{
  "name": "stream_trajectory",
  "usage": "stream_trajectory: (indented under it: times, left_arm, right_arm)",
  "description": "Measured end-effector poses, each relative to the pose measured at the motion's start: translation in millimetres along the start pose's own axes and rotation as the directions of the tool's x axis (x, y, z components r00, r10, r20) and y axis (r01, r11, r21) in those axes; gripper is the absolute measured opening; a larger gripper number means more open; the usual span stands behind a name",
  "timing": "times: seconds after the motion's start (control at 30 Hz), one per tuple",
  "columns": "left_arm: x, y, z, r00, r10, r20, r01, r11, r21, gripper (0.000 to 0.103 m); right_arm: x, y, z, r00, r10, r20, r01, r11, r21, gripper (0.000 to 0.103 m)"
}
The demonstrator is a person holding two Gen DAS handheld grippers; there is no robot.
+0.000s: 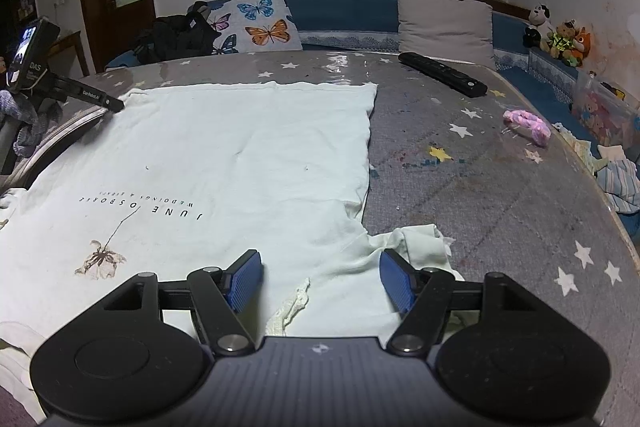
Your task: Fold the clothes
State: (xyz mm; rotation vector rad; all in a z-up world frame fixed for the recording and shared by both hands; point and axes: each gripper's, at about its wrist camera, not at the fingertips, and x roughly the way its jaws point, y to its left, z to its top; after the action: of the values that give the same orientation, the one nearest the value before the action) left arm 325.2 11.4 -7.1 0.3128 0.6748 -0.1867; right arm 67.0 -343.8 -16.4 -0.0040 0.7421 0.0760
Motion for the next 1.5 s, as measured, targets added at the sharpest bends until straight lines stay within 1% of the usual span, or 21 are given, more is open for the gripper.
stream_trajectory:
  times: [0.1,0.13,0.2,0.33,0.37,0.43,0.5,0.7,0.77,0.93,0.97,1.0,1.07,1.1,1.17,1.2,1.27,1.3,1.37,1.43,1.5]
  left_arm:
    - [0.5,-0.4,5.6,0.999,0.041,0.024,-0.043,0.997,0.066,0.005]
    - [3.4,3.2,6.0,0.998,0.057,0.007,-0.058,0.997,0.052,0.008]
    - [9.2,10.4,6.8,0.996,0.089,-0.029,-0.088,0.996,0.025,0.008]
    - [1.7,38.8,-4.7,0.996,0.028,-0.089,-0.037,0.995,-0.097,0.009]
    - [-6.6,41.5,-10.9,0.996,0.010,-0.090,-0.019,0.995,-0.100,0.010]
    - [-23.9,45.4,-23.4,0.995,-0.024,-0.093,0.015,0.995,-0.103,0.017]
    - [-45.5,45.3,-40.3,0.994,-0.058,-0.093,0.047,0.993,-0.112,0.035]
    - [-111.6,41.2,-93.8,0.983,-0.153,-0.104,0.136,0.979,-0.150,0.045]
    - [-127.7,35.7,-108.4,0.983,-0.156,-0.097,0.140,0.978,-0.155,0.048]
    - [-150.2,21.1,-135.7,0.987,-0.129,-0.096,0.114,0.982,-0.151,0.046]
    - [-153.1,19.4,-139.7,0.988,-0.126,-0.091,0.111,0.981,-0.158,0.035]
    - [-156.7,18.2,-143.1,0.988,-0.134,-0.077,0.120,0.979,-0.162,0.015]
    - [-162.1,15.2,-143.1,0.990,-0.121,-0.067,0.108,0.978,-0.180,0.009]
    - [-168.1,13.7,-142.1,0.994,-0.095,-0.053,0.084,0.980,-0.181,0.008]
    - [-192.1,10.9,-140.2,0.999,-0.040,0.013,0.042,0.981,-0.191,0.008]
    - [-211.2,11.0,-139.9,0.997,-0.017,0.070,0.032,0.978,-0.208,0.008]
    - [-236.7,8.0,-141.9,0.990,0.019,0.139,0.010,0.978,-0.208,0.008]
    - [-241.3,4.9,-143.9,0.990,0.033,0.139,-0.007,0.983,-0.185,0.008]
    - [-234.6,4.3,-149.0,0.995,0.032,0.089,-0.017,0.986,-0.167,0.010]
    - [-221.7,7.8,-155.7,1.000,0.017,0.021,-0.013,0.983,-0.182,0.011]
    - [-212.4,13.9,-161.2,1.000,0.015,-0.018,-0.018,0.977,-0.212,0.013]
  right_arm:
    - [1.4,0.2,-0.1,1.000,0.001,0.002,-0.001,1.000,-0.003,0.068]
    - [1.9,0.4,0.0,1.000,0.001,0.004,-0.001,1.000,-0.006,0.068]
    - [2.9,0.7,0.3,1.000,0.001,0.006,-0.001,1.000,-0.010,0.068]
    - [2.2,1.0,0.5,1.000,0.000,0.003,0.000,1.000,-0.013,0.068]
    - [1.2,0.8,0.4,1.000,-0.002,0.002,0.002,1.000,-0.012,0.068]
    - [-2.1,-0.8,0.1,1.000,-0.007,0.007,0.007,1.000,-0.007,0.068]
    - [-8.0,-1.4,-0.7,1.000,-0.013,0.017,0.013,1.000,-0.002,0.068]
    - [-30.0,-9.2,-7.2,0.997,-0.056,0.046,0.055,0.998,0.032,0.068]
    - [-36.5,-15.9,-10.4,0.996,-0.071,0.052,0.068,0.996,0.062,0.068]
    - [-46.8,-37.2,-20.0,0.994,-0.101,0.048,0.092,0.982,0.167,0.068]
    - [-47.9,-41.8,-22.2,0.993,-0.105,0.045,0.095,0.977,0.191,0.068]
    - [-48.9,-45.9,-24.1,0.993,-0.108,0.041,0.097,0.972,0.213,0.067]
    - [-50.0,-51.5,-28.0,0.993,-0.112,0.038,0.100,0.963,0.249,0.067]
    - [-50.3,-52.3,-29.4,0.992,-0.118,0.038,0.105,0.961,0.256,0.067]
    - [-51.3,-51.5,-31.2,0.991,-0.124,0.040,0.110,0.961,0.254,0.066]
    - [-52.0,-50.7,-32.0,0.991,-0.126,0.041,0.111,0.962,0.251,0.066]
    - [-53.1,-49.0,-34.0,0.991,-0.129,0.038,0.116,0.965,0.237,0.066]
    - [-53.6,-48.2,-35.1,0.991,-0.130,0.037,0.119,0.966,0.230,0.066]
    - [-52.2,-47.5,-37.4,0.991,-0.128,0.028,0.119,0.967,0.226,0.066]
    - [-50.7,-47.1,-39.6,0.992,-0.126,0.022,0.117,0.966,0.232,0.065]
    - [-52.1,-46.3,-41.6,0.992,-0.122,0.027,0.112,0.965,0.238,0.064]
